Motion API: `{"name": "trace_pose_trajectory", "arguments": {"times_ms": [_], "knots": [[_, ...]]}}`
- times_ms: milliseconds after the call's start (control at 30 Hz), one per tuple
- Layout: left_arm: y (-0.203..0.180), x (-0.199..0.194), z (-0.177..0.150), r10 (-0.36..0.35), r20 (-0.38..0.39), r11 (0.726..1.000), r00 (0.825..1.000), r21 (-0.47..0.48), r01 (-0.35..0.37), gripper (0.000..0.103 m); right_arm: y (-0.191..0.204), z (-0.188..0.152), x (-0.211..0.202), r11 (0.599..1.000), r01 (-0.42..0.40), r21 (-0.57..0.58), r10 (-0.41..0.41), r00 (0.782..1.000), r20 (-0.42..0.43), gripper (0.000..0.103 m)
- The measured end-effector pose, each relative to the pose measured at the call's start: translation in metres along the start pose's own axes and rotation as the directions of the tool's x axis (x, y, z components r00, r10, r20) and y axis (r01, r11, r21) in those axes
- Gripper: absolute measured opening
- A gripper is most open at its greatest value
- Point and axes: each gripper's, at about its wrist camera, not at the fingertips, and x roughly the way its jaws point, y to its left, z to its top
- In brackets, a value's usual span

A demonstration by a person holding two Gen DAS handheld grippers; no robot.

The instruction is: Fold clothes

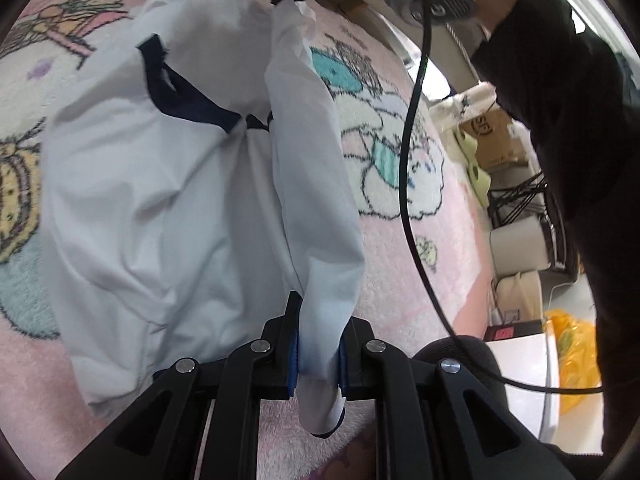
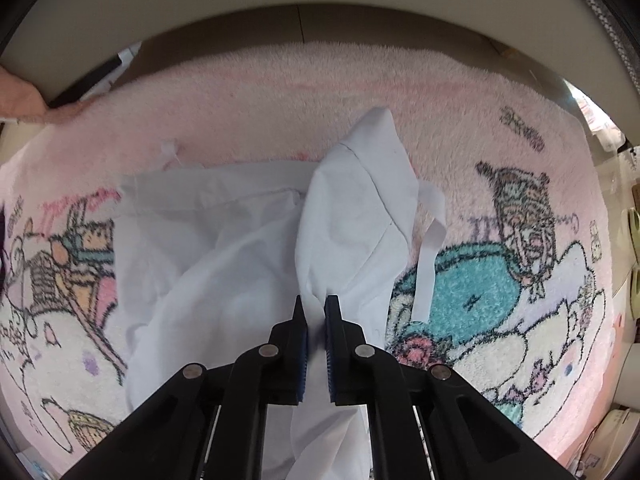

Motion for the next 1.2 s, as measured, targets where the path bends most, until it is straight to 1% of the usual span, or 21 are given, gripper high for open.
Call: {"name": "trace_pose_trajectory", "arguments": {"times_ms": [100, 267, 333, 433, 633, 733, 800, 833, 867, 900, 933, 967, 1033, 1100, 1200], "knots": [[0.002, -0.01, -0.003, -0.003, 0.015, 1.0, 1.0, -0.009, 0.004, 0.012, 0.008, -0.005, -0.008, 1.0, -0.005, 0.004, 0.005, 1.0, 0.018, 0.005], [0.008, -0.023, -0.005, -0.01, 0.044, 0.999, 0.999, -0.032, 0.011, 0.012, 0.017, 0.0, -0.017, 1.0, -0.015, 0.007, 0.015, 0.998, 0.06, 0.005], [0.013, -0.027, -0.006, 0.007, 0.053, 0.999, 0.999, -0.047, -0.005, 0.012, 0.021, 0.0, -0.018, 1.0, -0.019, 0.002, 0.018, 0.997, 0.072, 0.004], [0.018, -0.033, -0.006, 0.004, 0.064, 0.998, 0.998, -0.068, 0.0, 0.012, 0.026, 0.0, -0.021, 1.0, -0.017, -0.011, 0.018, 0.997, 0.079, 0.004], [0.02, -0.043, -0.007, 0.003, 0.083, 0.998, 0.997, -0.068, 0.003, 0.012, 0.037, -0.002, -0.018, 0.999, -0.031, -0.042, 0.032, 0.999, 0.04, 0.005], [0.02, -0.044, -0.007, 0.001, 0.082, 0.998, 0.997, -0.061, 0.004, 0.012, 0.042, -0.003, -0.012, 0.998, -0.05, -0.03, 0.05, 0.999, -0.006, 0.006], [0.019, -0.044, -0.008, -0.003, 0.08, 0.998, 0.997, -0.058, 0.007, 0.012, 0.045, -0.003, -0.009, 0.998, -0.049, -0.027, 0.049, 0.999, -0.019, 0.011], [0.018, -0.044, -0.008, -0.005, 0.077, 0.998, 0.997, -0.054, 0.009, 0.012, 0.047, -0.003, -0.007, 0.999, -0.041, -0.028, 0.041, 0.999, -0.022, 0.019], [0.017, -0.044, -0.008, -0.007, 0.074, 0.999, 0.997, -0.051, 0.011, 0.012, 0.048, -0.003, -0.005, 0.999, -0.028, -0.027, 0.028, 0.999, -0.024, 0.032], [0.017, -0.043, -0.008, -0.008, 0.073, 0.999, 0.997, -0.049, 0.012, 0.012, 0.048, -0.002, -0.004, 0.999, -0.022, -0.023, 0.022, 0.999, -0.023, 0.038], [0.016, -0.043, -0.008, -0.009, 0.071, 0.999, 0.997, -0.048, 0.013, 0.012, 0.048, -0.002, -0.004, 1.0, -0.028, -0.014, 0.028, 0.999, -0.018, 0.049], [0.016, -0.043, -0.008, -0.01, 0.07, 0.999, 0.998, -0.046, 0.013, 0.012, 0.046, -0.002, -0.003, 1.0, -0.031, -0.002, 0.031, 0.999, -0.013, 0.054], [0.015, -0.043, -0.008, -0.012, 0.067, 0.999, 0.998, -0.043, 0.015, 0.012, 0.043, -0.001, -0.003, 0.999, -0.029, 0.021, 0.029, 1.0, -0.005, 0.058], [0.013, -0.043, -0.007, -0.021, 0.065, 0.999, 0.998, -0.04, 0.024, 0.012, 0.043, 0.001, 0.0, 0.999, -0.028, 0.016, 0.028, 0.999, -0.02, 0.059], [0.009, -0.043, -0.007, -0.031, 0.06, 0.999, 0.998, -0.03, 0.033, 0.012, 0.042, 0.002, 0.009, 0.999, 0.042, -0.015, -0.042, 0.998, -0.043, 0.06]]}}
